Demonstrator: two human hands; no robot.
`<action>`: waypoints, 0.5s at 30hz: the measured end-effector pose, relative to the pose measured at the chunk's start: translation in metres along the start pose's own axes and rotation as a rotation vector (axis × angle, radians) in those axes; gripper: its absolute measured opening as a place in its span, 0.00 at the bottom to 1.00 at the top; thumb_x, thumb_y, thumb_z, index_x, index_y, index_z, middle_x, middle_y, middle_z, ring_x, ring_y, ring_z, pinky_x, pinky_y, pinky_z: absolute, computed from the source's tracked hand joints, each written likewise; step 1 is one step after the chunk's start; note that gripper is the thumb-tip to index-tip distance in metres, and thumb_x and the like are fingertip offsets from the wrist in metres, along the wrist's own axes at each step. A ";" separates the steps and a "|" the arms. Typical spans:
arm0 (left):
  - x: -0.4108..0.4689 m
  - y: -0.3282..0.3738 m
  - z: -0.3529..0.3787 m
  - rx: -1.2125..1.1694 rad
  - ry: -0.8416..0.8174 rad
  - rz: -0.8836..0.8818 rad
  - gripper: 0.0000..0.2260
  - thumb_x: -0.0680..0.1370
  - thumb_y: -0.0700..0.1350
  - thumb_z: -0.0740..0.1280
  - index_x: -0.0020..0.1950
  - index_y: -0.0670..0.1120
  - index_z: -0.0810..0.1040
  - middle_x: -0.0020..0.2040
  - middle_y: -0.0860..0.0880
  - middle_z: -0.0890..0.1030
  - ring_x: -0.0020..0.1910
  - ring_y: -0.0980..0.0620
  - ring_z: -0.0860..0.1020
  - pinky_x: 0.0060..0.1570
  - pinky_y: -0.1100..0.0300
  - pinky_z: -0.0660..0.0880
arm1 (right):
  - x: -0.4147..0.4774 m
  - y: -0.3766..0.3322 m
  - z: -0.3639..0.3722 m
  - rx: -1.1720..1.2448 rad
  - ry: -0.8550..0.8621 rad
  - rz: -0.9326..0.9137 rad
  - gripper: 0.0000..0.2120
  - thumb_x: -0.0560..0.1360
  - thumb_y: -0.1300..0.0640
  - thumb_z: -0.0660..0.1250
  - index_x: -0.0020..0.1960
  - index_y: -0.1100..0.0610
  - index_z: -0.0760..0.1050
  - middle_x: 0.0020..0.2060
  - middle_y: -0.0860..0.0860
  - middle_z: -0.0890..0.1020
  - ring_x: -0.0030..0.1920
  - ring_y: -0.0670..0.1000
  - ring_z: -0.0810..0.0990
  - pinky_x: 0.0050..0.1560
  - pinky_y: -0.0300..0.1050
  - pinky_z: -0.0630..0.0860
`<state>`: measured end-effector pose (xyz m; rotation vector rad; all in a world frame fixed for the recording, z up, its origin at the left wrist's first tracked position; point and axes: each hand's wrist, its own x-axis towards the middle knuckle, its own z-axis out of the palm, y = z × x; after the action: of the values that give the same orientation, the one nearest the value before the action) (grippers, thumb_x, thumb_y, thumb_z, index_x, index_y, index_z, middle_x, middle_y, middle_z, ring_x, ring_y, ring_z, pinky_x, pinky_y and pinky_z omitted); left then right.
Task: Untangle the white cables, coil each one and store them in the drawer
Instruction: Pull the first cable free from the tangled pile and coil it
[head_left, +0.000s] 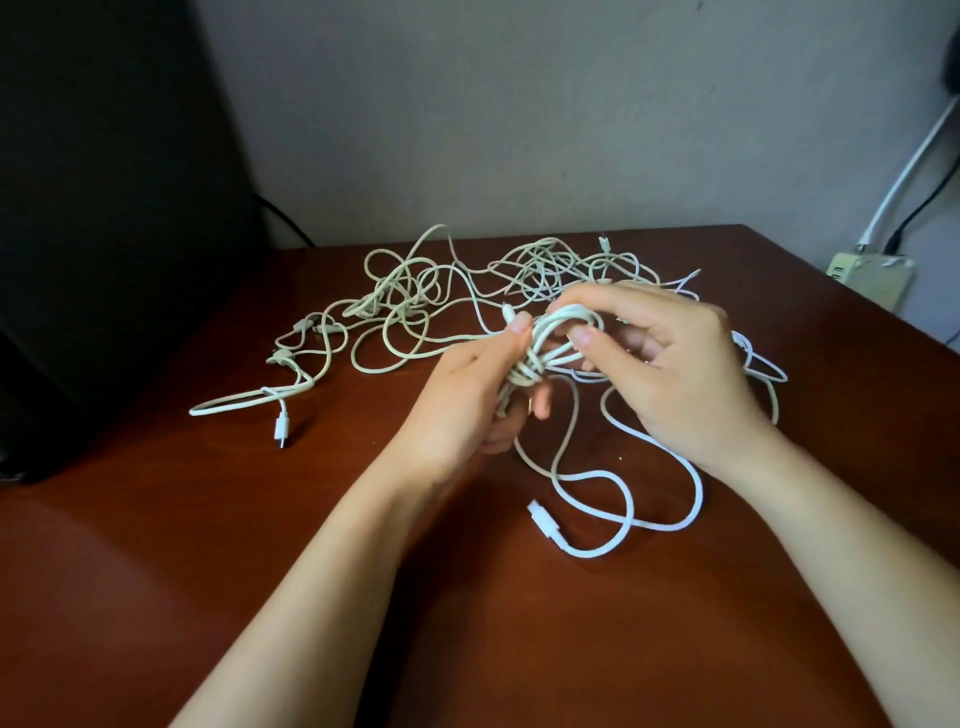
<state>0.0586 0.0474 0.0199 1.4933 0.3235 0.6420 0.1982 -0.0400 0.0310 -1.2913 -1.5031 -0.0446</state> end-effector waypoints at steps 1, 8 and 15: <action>0.000 0.001 0.001 -0.007 0.012 0.005 0.22 0.81 0.53 0.57 0.33 0.43 0.75 0.31 0.33 0.70 0.23 0.54 0.56 0.24 0.67 0.52 | 0.000 0.001 0.000 -0.030 -0.003 -0.033 0.11 0.75 0.64 0.65 0.53 0.53 0.81 0.44 0.44 0.80 0.43 0.48 0.81 0.42 0.52 0.79; 0.001 0.002 0.010 0.122 0.157 0.085 0.17 0.83 0.47 0.55 0.53 0.32 0.70 0.35 0.41 0.80 0.23 0.52 0.60 0.23 0.61 0.54 | -0.001 0.007 -0.001 -0.156 0.052 -0.157 0.10 0.74 0.68 0.64 0.50 0.61 0.82 0.44 0.52 0.81 0.35 0.46 0.79 0.38 0.46 0.76; 0.001 0.000 0.009 0.319 0.072 0.137 0.15 0.84 0.45 0.52 0.42 0.43 0.72 0.29 0.45 0.73 0.22 0.59 0.64 0.24 0.69 0.61 | -0.001 0.005 0.001 -0.179 0.108 -0.186 0.07 0.74 0.67 0.66 0.48 0.60 0.83 0.44 0.48 0.79 0.43 0.44 0.79 0.39 0.44 0.77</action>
<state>0.0643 0.0408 0.0205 1.8115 0.3953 0.7808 0.2008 -0.0376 0.0269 -1.2645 -1.5485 -0.3707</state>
